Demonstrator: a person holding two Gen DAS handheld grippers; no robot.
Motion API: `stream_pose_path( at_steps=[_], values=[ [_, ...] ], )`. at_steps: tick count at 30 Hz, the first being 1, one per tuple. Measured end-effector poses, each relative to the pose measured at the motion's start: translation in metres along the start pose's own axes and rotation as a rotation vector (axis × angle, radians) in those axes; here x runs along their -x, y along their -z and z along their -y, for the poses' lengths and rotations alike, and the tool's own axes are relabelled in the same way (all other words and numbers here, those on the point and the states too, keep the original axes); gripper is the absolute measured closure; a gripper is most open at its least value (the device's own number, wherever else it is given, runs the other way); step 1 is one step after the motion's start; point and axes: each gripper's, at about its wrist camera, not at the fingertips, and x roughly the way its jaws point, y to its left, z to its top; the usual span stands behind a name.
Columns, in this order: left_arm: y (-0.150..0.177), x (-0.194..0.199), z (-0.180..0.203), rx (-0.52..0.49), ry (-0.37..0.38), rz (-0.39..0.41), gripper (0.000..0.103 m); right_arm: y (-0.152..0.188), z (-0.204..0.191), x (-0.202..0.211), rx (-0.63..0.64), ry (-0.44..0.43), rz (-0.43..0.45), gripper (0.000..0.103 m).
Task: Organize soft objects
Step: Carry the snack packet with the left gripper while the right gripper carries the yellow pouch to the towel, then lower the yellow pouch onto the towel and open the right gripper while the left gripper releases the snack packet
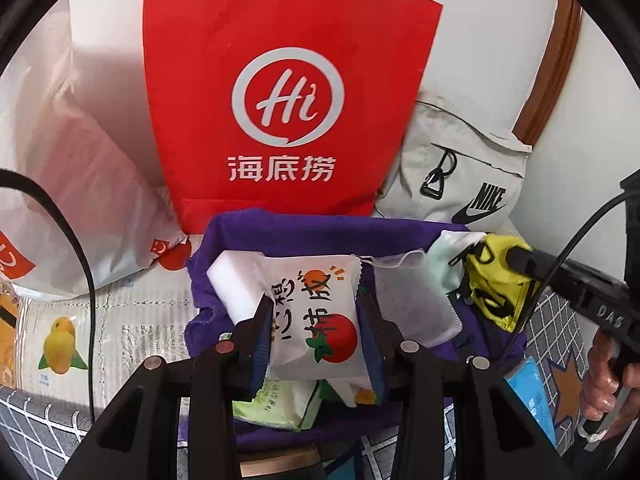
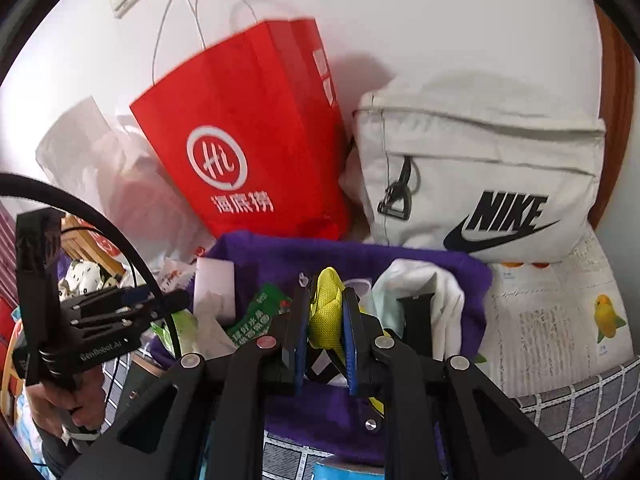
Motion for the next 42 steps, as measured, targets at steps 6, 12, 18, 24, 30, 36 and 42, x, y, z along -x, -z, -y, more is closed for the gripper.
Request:
stream_pose_path(
  at_steps=[6,12,18,24,30,36,42],
  values=[
    [0.001,-0.006,-0.01,0.02,-0.008,-0.012,0.065,0.006,0.0,-0.019,0.024,0.015,-0.054,0.087],
    [0.002,-0.015,-0.011,0.018,-0.005,-0.034,0.065,0.011,-0.006,-0.029,0.055,0.022,-0.074,0.087],
    [0.002,-0.015,-0.012,0.023,0.007,-0.037,0.065,0.018,-0.016,-0.047,0.086,0.013,-0.113,0.087],
    [0.002,-0.016,-0.011,0.02,0.012,-0.041,0.065,0.023,-0.019,-0.06,0.097,0.01,-0.153,0.085],
    [0.001,-0.017,-0.011,0.018,0.01,-0.046,0.065,0.024,-0.022,-0.06,0.113,0.002,-0.169,0.077],
    [0.003,-0.02,0.0,0.003,0.008,-0.057,0.065,0.019,-0.019,-0.048,0.099,-0.01,-0.13,0.053],
    [0.006,-0.024,0.015,-0.02,0.037,-0.078,0.065,0.01,-0.005,-0.027,0.069,0.01,-0.089,0.053]
  ],
)
